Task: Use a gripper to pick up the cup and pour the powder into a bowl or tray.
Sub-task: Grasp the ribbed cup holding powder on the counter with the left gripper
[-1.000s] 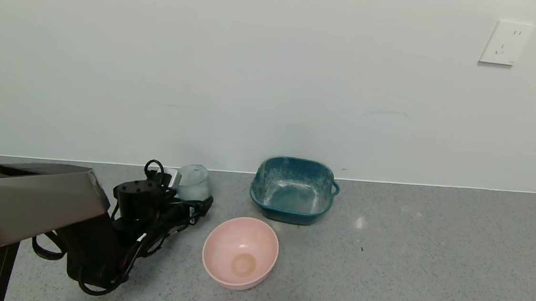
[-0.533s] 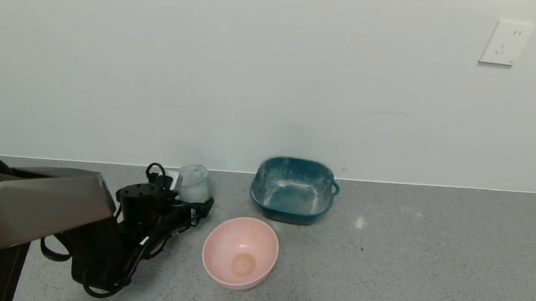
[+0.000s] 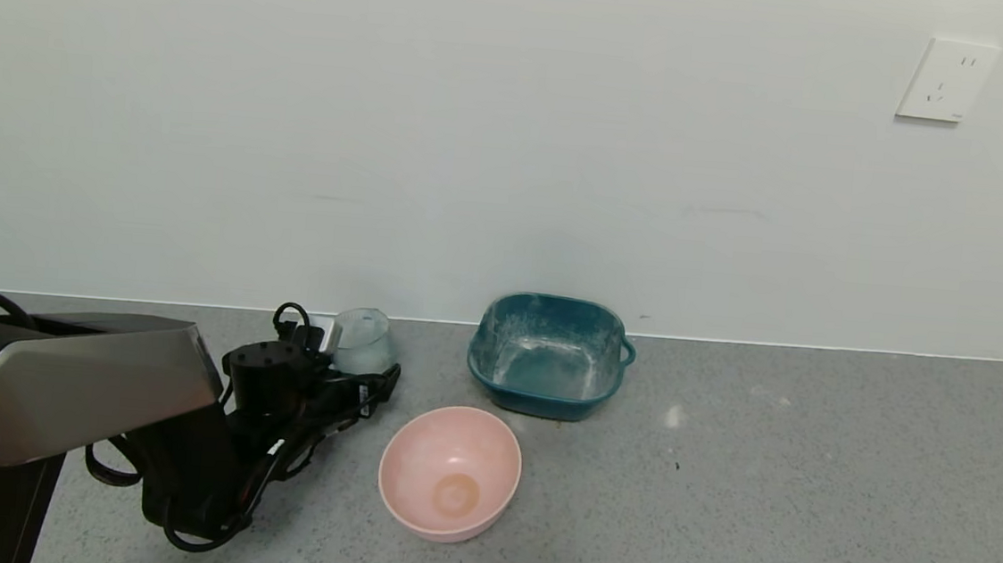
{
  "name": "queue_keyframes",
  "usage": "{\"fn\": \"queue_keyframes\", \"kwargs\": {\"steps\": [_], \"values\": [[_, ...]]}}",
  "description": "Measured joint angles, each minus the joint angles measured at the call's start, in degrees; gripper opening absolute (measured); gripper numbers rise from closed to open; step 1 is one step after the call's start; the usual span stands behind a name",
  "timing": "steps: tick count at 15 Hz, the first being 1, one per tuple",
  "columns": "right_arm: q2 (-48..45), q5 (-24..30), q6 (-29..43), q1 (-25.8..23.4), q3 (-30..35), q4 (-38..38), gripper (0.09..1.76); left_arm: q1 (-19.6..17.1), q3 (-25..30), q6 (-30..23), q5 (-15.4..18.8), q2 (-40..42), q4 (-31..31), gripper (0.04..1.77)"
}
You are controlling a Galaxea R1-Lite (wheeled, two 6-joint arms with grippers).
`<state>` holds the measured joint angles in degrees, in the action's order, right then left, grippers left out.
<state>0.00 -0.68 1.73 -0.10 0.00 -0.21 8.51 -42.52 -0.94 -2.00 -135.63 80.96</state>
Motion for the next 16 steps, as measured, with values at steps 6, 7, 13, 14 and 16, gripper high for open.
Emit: {"fn": "queue_keyframes", "kwargs": {"steps": [6,7,13,14,16], "values": [[0.00,-0.02,-0.05,0.00,0.00,0.02,1.71,0.20,-1.63,0.00,-0.69,-0.52,-0.12,1.72],[0.00,-0.05,-0.05,0.00,0.00,0.00,1.71,0.22,-1.80,0.00,-0.74,-0.63,-0.11,1.72],[0.00,0.00,-0.02,0.00,0.00,0.00,1.71,0.33,-2.32,0.00,-0.84,-1.13,-0.15,1.72],[0.00,-0.02,-0.02,0.00,0.00,0.02,1.71,0.39,-2.43,0.00,-0.91,-1.17,-0.15,1.72],[0.00,-0.02,0.00,0.00,0.00,0.02,1.71,0.59,-2.71,-0.02,-0.98,-1.27,-0.15,1.72]]}}
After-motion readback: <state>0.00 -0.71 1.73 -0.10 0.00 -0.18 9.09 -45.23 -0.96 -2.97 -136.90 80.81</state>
